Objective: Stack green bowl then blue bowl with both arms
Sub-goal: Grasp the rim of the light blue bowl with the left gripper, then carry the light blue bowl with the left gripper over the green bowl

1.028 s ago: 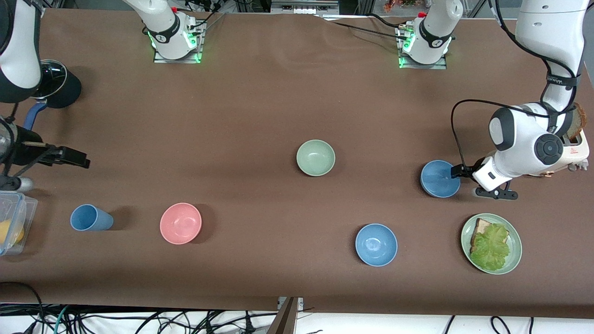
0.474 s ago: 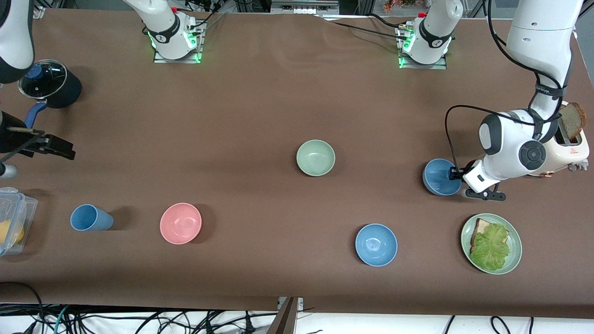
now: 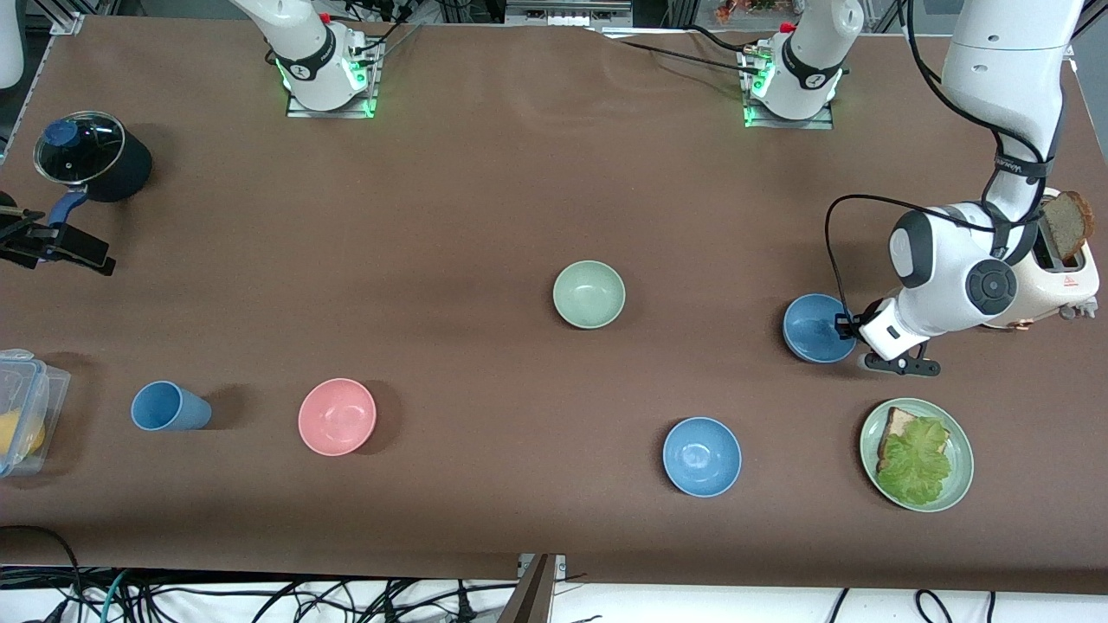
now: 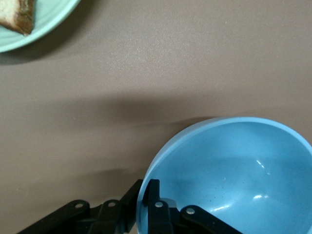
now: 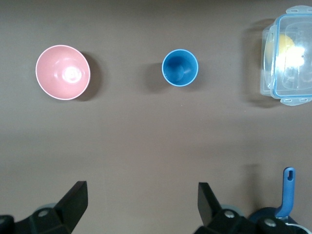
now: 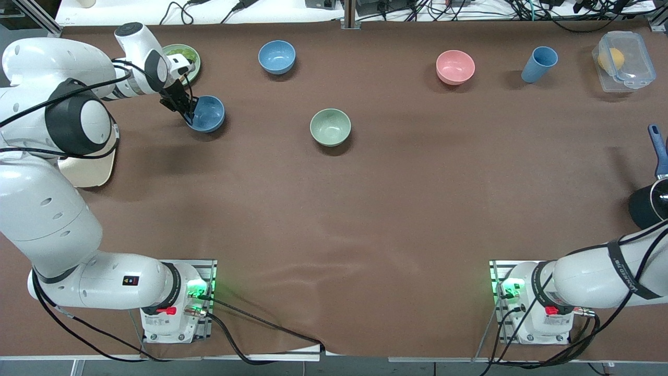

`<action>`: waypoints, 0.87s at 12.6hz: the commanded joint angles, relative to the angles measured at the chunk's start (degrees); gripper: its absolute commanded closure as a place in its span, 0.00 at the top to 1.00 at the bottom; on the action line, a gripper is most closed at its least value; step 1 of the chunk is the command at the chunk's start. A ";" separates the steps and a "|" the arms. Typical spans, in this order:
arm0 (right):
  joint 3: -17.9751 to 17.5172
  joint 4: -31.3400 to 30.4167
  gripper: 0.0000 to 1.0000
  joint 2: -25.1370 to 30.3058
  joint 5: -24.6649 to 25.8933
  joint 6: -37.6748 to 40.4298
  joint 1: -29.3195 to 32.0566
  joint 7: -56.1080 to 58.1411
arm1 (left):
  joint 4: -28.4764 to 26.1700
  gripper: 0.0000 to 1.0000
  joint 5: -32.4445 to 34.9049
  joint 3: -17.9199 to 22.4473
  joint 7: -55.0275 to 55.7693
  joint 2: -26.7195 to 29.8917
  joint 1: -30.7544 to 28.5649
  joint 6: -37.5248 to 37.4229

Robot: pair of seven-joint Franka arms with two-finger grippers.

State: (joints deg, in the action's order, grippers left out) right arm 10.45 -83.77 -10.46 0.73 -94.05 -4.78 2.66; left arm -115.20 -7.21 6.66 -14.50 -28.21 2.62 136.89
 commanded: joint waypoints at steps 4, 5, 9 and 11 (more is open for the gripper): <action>-0.69 -1.58 1.00 1.50 0.67 1.05 2.32 6.13 | 0.42 0.00 -5.09 -2.70 2.71 8.68 4.84 -8.12; -0.95 -1.49 1.00 1.58 0.76 1.15 2.06 6.04 | 0.59 0.00 -5.53 -3.14 2.12 9.92 5.03 -10.74; -1.22 -1.49 1.00 1.50 0.59 1.06 1.62 5.78 | 2.79 0.00 -11.51 -4.46 4.82 11.94 13.79 -15.42; -1.04 -1.49 1.00 1.50 0.59 1.06 1.53 5.77 | 2.70 0.00 -11.34 -4.55 15.33 13.71 18.81 -16.57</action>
State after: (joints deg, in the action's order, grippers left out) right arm 9.68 -84.10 -10.35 0.74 -93.38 -3.32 7.78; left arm -112.45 -17.73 1.55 -5.96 -16.70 17.10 122.04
